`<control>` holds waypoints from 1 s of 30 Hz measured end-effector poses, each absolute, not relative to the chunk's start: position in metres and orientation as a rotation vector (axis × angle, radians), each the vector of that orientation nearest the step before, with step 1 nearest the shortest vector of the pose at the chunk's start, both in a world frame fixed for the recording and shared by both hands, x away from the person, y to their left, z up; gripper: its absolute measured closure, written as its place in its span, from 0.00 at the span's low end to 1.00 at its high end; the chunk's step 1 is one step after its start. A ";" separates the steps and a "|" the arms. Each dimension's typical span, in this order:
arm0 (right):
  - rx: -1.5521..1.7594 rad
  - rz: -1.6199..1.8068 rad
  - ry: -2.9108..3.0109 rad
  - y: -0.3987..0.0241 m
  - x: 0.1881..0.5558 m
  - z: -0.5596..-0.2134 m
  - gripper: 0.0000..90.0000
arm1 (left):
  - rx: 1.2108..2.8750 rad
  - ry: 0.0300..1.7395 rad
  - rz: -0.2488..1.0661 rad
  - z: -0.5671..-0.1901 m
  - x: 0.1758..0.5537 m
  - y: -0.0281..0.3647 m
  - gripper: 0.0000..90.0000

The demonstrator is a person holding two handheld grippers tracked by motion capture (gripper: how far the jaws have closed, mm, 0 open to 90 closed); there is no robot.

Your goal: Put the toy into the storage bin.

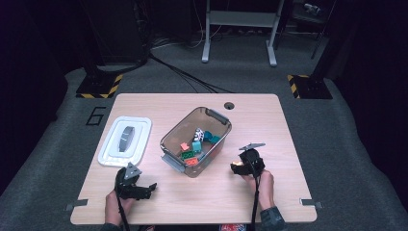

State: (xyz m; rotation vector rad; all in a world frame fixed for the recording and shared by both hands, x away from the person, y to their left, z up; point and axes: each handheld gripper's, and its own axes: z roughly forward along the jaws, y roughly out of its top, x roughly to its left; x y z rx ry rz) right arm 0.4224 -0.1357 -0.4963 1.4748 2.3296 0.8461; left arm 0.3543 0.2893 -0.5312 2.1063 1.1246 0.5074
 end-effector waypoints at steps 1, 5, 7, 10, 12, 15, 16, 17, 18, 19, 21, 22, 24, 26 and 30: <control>1.470 0.839 2.333 -0.138 0.422 -0.497 0.49 | 2.106 1.124 0.508 -0.531 0.354 0.289 0.04; 1.482 0.815 2.329 -0.141 0.421 -0.497 0.51 | 2.106 1.125 0.508 -0.531 0.354 0.289 0.04; 1.493 0.819 2.312 -0.142 0.421 -0.497 0.51 | 2.107 1.124 0.509 -0.531 0.354 0.289 0.04; 1.492 0.833 2.313 -0.143 0.419 -0.496 0.48 | 2.107 1.124 0.509 -0.531 0.354 0.289 0.04; 1.495 0.850 2.308 -0.141 0.419 -0.495 0.43 | 2.107 1.124 0.510 -0.531 0.354 0.289 0.04; 1.482 0.855 2.299 -0.137 0.421 -0.495 0.42 | 2.107 1.123 0.511 -0.531 0.354 0.289 0.04; 1.482 0.857 2.292 -0.136 0.421 -0.495 0.43 | 2.107 1.123 0.511 -0.531 0.354 0.289 0.04; 1.488 0.856 2.279 -0.135 0.422 -0.496 0.43 | 2.107 1.123 0.511 -0.531 0.354 0.289 0.04; 1.484 0.857 2.266 -0.135 0.423 -0.496 0.45 | 2.107 1.123 0.511 -0.531 0.354 0.289 0.04; 1.487 0.849 2.259 -0.136 0.424 -0.496 0.46 | 2.108 1.123 0.511 -0.531 0.354 0.289 0.04; 1.498 0.837 2.252 -0.136 0.424 -0.496 0.49 | 2.107 1.123 0.510 -0.531 0.354 0.289 0.04; 1.497 0.829 2.249 -0.136 0.424 -0.496 0.50 | 2.107 1.123 0.511 -0.531 0.354 0.289 0.04; 1.500 0.824 2.251 -0.138 0.423 -0.495 0.54 | 2.107 1.123 0.511 -0.531 0.354 0.289 0.04; 1.501 0.814 2.253 -0.140 0.422 -0.495 0.56 | 2.107 1.123 0.510 -0.531 0.354 0.289 0.04; 1.528 0.807 2.253 -0.142 0.420 -0.493 0.62 | 2.107 1.123 0.511 -0.531 0.354 0.289 0.04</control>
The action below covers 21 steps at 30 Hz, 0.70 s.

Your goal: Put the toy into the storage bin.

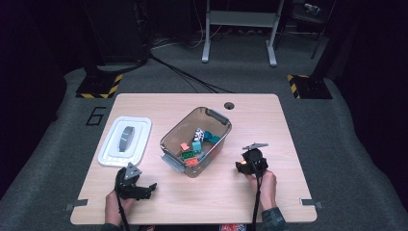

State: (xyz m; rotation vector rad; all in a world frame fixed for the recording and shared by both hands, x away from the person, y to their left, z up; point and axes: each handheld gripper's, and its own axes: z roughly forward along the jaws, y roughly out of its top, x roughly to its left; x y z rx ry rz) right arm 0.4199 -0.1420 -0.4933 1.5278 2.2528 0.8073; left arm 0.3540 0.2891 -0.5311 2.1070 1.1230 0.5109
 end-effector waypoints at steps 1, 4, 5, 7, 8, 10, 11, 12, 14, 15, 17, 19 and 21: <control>1.507 0.811 2.261 -0.143 0.420 -0.493 0.64 | 2.107 1.123 0.510 -0.531 0.354 0.289 0.04; 1.491 0.814 2.264 -0.145 0.421 -0.493 0.65 | 2.107 1.123 0.511 -0.531 0.354 0.289 0.04; 1.495 0.813 2.266 -0.145 0.421 -0.493 0.65 | 2.107 1.123 0.510 -0.531 0.354 0.289 0.04; 1.482 0.819 2.271 -0.146 0.421 -0.493 0.65 | 2.107 1.123 0.511 -0.531 0.354 0.289 0.04; 1.480 0.820 2.278 -0.146 0.421 -0.492 0.65 | 2.108 1.123 0.511 -0.531 0.354 0.289 0.04; 1.477 0.827 2.270 -0.146 0.421 -0.492 0.65 | 2.107 1.123 0.511 -0.531 0.354 0.289 0.04; 1.480 0.830 2.270 -0.146 0.421 -0.491 0.65 | 2.107 1.123 0.511 -0.531 0.354 0.289 0.04; 1.483 0.839 2.269 -0.146 0.421 -0.490 0.65 | 2.107 1.123 0.512 -0.531 0.354 0.289 0.04; 1.490 0.854 2.265 -0.147 0.421 -0.487 0.65 | 2.107 1.123 0.510 -0.531 0.354 0.289 0.04; 1.483 0.865 2.263 -0.148 0.422 -0.486 0.65 | 2.108 1.123 0.511 -0.531 0.354 0.289 0.04; 1.489 0.879 2.253 -0.149 0.423 -0.483 0.65 | 2.107 1.123 0.511 -0.531 0.354 0.289 0.04; 1.476 0.904 2.259 -0.150 0.424 -0.480 0.65 | 2.107 1.123 0.511 -0.531 0.354 0.289 0.04; 1.486 0.917 2.250 -0.149 0.425 -0.476 0.65 | 2.107 1.123 0.511 -0.531 0.354 0.289 0.04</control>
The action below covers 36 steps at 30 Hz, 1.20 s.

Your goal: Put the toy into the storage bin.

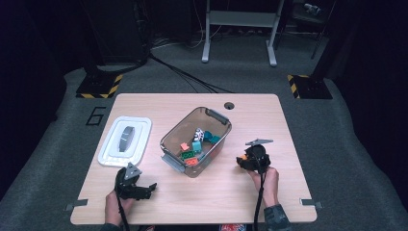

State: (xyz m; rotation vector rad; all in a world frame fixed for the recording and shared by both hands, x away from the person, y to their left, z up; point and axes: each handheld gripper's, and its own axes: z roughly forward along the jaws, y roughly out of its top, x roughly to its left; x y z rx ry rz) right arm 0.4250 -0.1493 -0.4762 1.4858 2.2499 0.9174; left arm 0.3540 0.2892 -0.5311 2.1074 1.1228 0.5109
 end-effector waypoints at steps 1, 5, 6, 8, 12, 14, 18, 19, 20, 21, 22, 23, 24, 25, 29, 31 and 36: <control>1.475 0.918 2.248 -0.149 0.426 -0.474 0.65 | 2.107 1.123 0.510 -0.531 0.354 0.289 0.04; 1.449 0.935 2.244 -0.148 0.428 -0.466 0.65 | 2.107 1.123 0.511 -0.531 0.354 0.289 0.04; 1.458 0.940 2.242 -0.147 0.428 -0.464 0.65 | 2.107 1.122 0.512 -0.531 0.354 0.289 0.04; 1.438 0.945 2.243 -0.147 0.430 -0.462 0.65 | 2.107 1.123 0.511 -0.531 0.354 0.289 0.04; 1.423 0.958 2.231 -0.147 0.433 -0.453 0.65 | 2.108 1.122 0.511 -0.531 0.354 0.289 0.04; 1.423 0.965 2.227 -0.146 0.434 -0.449 0.65 | 2.107 1.122 0.512 -0.531 0.354 0.289 0.04; 1.410 0.969 2.220 -0.145 0.437 -0.439 0.65 | 2.107 1.123 0.511 -0.531 0.354 0.289 0.04; 1.393 0.976 2.223 -0.144 0.439 -0.436 0.65 | 2.107 1.123 0.511 -0.531 0.354 0.289 0.04; 1.396 0.975 2.221 -0.144 0.439 -0.434 0.65 | 2.107 1.123 0.511 -0.531 0.354 0.289 0.04; 1.385 0.976 2.221 -0.143 0.440 -0.431 0.65 | 2.107 1.122 0.511 -0.531 0.354 0.289 0.04; 1.375 0.978 2.220 -0.143 0.441 -0.429 0.65 | 2.107 1.123 0.511 -0.531 0.354 0.289 0.04; 1.385 0.979 2.219 -0.142 0.441 -0.428 0.65 | 2.107 1.123 0.511 -0.531 0.354 0.289 0.04; 1.378 0.978 2.221 -0.142 0.442 -0.426 0.65 | 2.108 1.123 0.511 -0.531 0.354 0.289 0.04; 1.375 0.977 2.215 -0.141 0.443 -0.424 0.65 | 2.107 1.123 0.510 -0.531 0.354 0.289 0.04; 1.365 0.983 2.214 -0.140 0.447 -0.417 0.65 | 2.107 1.123 0.510 -0.531 0.354 0.289 0.04; 1.362 0.985 2.211 -0.139 0.449 -0.412 0.65 | 2.107 1.123 0.510 -0.531 0.354 0.289 0.04; 1.329 0.989 2.204 -0.137 0.453 -0.401 0.65 | 2.106 1.124 0.509 -0.531 0.354 0.289 0.04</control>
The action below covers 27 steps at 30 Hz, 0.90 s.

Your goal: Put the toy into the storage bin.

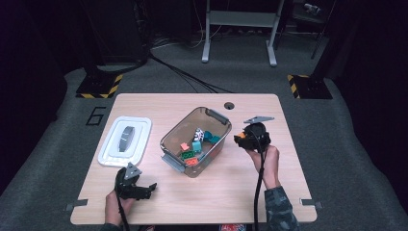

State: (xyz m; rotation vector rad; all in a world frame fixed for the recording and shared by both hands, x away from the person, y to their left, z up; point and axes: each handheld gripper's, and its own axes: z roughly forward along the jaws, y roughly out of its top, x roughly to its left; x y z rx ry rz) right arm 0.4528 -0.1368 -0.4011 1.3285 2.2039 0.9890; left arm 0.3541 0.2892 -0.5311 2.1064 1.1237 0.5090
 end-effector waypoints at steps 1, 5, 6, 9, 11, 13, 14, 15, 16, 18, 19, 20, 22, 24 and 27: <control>1.334 0.988 2.201 -0.136 0.453 -0.399 0.65 | 2.107 1.124 0.509 -0.531 0.354 0.289 0.04; 1.319 0.987 2.197 -0.133 0.455 -0.390 0.65 | 2.106 1.124 0.507 -0.531 0.354 0.289 0.04; 1.307 0.992 2.196 -0.133 0.456 -0.387 0.65 | 2.107 1.124 0.508 -0.531 0.354 0.289 0.04; 1.298 0.998 2.190 -0.130 0.458 -0.381 0.65 | 2.107 1.125 0.507 -0.531 0.354 0.289 0.04; 1.293 1.002 2.187 -0.129 0.460 -0.377 0.65 | 2.106 1.124 0.506 -0.531 0.354 0.289 0.04; 1.290 1.007 2.186 -0.127 0.462 -0.373 0.65 | 2.106 1.123 0.505 -0.531 0.355 0.290 0.04; 1.282 1.010 2.184 -0.126 0.463 -0.371 0.65 | 2.106 1.123 0.505 -0.531 0.355 0.290 0.04; 1.279 1.012 2.184 -0.126 0.463 -0.370 0.65 | 2.106 1.124 0.504 -0.531 0.355 0.290 0.04; 1.263 1.017 2.183 -0.125 0.465 -0.368 0.65 | 2.106 1.123 0.505 -0.531 0.355 0.290 0.04; 1.274 1.021 2.183 -0.122 0.466 -0.365 0.65 | 2.106 1.124 0.504 -0.531 0.355 0.290 0.04; 1.261 1.024 2.185 -0.121 0.467 -0.364 0.65 | 2.106 1.123 0.505 -0.531 0.355 0.290 0.04; 1.249 1.024 2.190 -0.119 0.468 -0.363 0.65 | 2.106 1.124 0.504 -0.531 0.355 0.290 0.04; 1.229 1.026 2.197 -0.117 0.470 -0.362 0.65 | 2.106 1.123 0.505 -0.531 0.355 0.290 0.04; 1.238 1.026 2.197 -0.112 0.472 -0.361 0.65 | 2.106 1.124 0.503 -0.531 0.355 0.290 0.04; 1.217 1.026 2.216 -0.106 0.476 -0.363 0.65 | 2.107 1.122 0.504 -0.531 0.355 0.290 0.05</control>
